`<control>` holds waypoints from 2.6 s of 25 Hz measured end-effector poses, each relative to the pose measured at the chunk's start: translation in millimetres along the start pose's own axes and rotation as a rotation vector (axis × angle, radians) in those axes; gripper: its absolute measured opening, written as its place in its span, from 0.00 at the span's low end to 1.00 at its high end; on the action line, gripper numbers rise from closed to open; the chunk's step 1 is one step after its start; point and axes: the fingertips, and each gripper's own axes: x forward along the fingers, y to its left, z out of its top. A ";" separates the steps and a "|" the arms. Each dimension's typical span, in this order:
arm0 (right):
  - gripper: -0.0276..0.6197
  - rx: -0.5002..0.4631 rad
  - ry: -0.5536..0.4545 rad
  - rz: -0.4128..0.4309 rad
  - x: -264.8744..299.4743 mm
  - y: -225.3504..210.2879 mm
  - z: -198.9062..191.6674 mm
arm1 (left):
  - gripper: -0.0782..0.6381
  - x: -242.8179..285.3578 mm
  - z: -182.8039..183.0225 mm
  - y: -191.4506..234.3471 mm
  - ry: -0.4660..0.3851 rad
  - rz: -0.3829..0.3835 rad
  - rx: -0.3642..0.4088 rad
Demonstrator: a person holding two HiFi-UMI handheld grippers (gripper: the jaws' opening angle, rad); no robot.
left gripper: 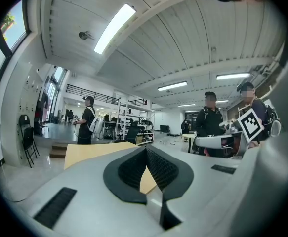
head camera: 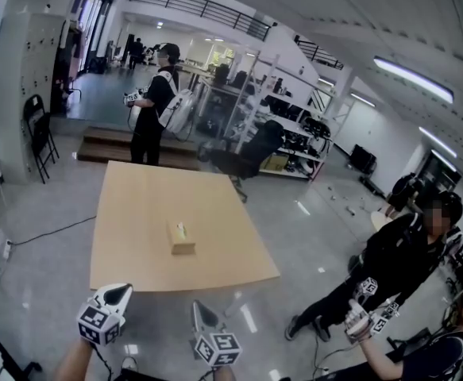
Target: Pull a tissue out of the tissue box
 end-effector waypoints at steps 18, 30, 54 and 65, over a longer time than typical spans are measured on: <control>0.06 -0.007 0.011 -0.059 115.9 -34.1 25.9 | 0.12 98.9 15.0 85.0 0.010 -0.053 0.002; 0.06 -0.017 0.013 -0.095 172.0 -32.8 31.9 | 0.12 134.4 18.2 138.5 0.008 -0.081 -0.007; 0.06 -0.004 0.033 -0.080 259.9 -92.0 32.6 | 0.12 224.1 11.3 185.2 0.031 -0.060 -0.021; 0.06 0.006 0.080 -0.044 318.5 -139.9 27.1 | 0.12 287.5 7.0 209.5 0.054 -0.017 -0.038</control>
